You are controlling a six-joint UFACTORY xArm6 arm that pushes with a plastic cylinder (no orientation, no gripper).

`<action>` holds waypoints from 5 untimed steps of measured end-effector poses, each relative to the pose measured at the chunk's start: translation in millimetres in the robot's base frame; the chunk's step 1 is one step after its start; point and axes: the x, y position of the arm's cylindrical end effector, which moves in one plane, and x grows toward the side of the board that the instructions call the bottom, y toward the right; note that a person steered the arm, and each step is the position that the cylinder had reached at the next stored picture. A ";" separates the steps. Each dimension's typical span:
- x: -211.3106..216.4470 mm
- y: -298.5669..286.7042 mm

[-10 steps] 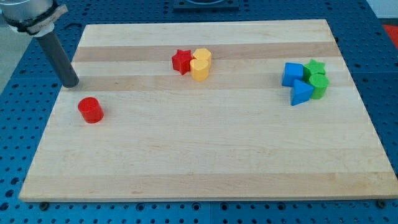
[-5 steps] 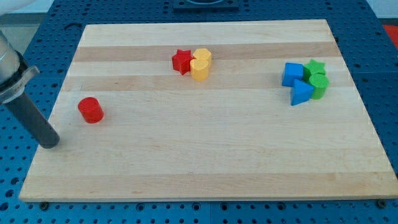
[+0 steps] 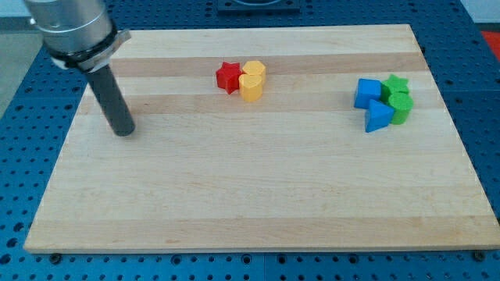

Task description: Push the red circle towards the center of the board

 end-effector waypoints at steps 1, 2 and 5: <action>11.8 -28.9; -11.0 -70.3; -69.4 -53.4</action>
